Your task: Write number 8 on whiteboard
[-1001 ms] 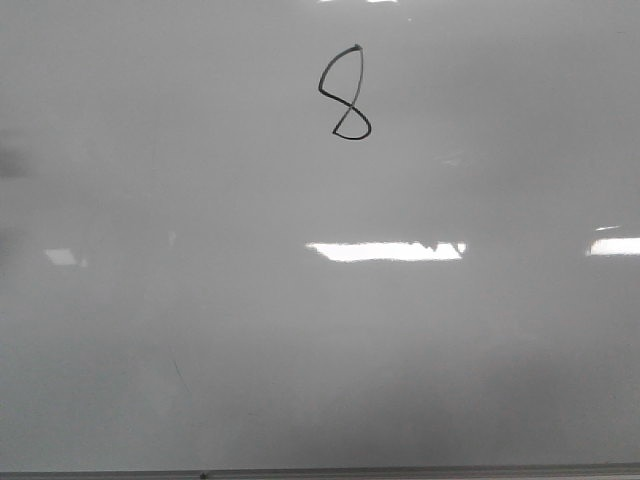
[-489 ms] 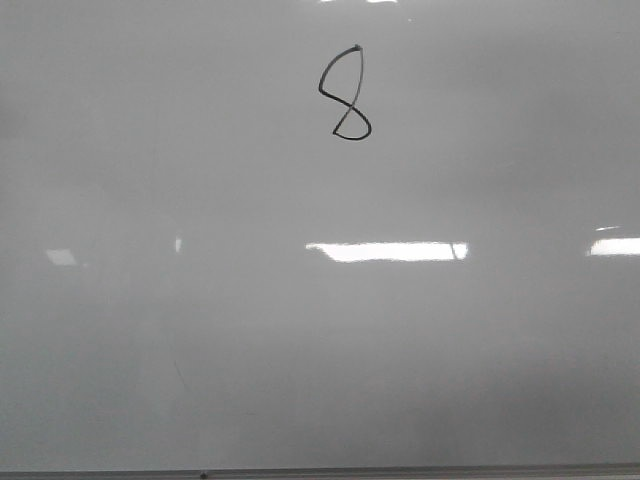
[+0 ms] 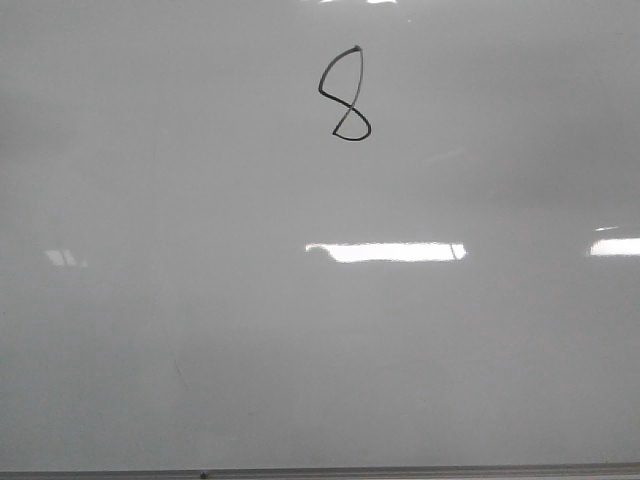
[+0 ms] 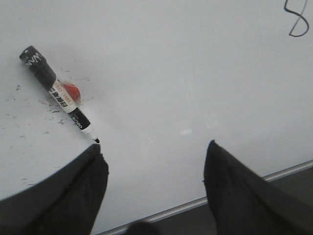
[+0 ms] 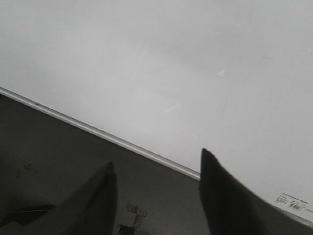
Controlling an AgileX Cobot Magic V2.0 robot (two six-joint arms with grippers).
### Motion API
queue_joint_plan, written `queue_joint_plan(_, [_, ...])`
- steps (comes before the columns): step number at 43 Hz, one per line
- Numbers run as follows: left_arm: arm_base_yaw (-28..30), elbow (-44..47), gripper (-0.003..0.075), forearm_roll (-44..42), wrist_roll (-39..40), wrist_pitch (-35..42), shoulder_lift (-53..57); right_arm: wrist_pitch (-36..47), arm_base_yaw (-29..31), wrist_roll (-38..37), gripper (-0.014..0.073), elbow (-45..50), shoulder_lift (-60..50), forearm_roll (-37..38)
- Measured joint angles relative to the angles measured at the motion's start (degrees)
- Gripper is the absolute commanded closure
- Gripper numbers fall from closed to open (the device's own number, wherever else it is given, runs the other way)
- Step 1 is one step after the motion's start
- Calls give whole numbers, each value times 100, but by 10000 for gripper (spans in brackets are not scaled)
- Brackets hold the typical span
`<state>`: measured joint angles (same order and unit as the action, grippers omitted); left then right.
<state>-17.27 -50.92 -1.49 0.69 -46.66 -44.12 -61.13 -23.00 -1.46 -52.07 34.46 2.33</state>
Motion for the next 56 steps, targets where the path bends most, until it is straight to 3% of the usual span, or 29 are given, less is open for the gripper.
queue_joint_plan(9, [-27, 187, 492, 0, 0, -45, 280, 0, 0, -14, 665, 0, -34, 0])
queue_joint_plan(20, [-27, 222, 739, 0, 0, 78, 280, 96, 0, -14, 664, 0, -34, 0])
queue_joint_plan(56, [-27, 222, 741, 0, 0, 212, 341, 96, 0, -14, 664, 0, -34, 0])
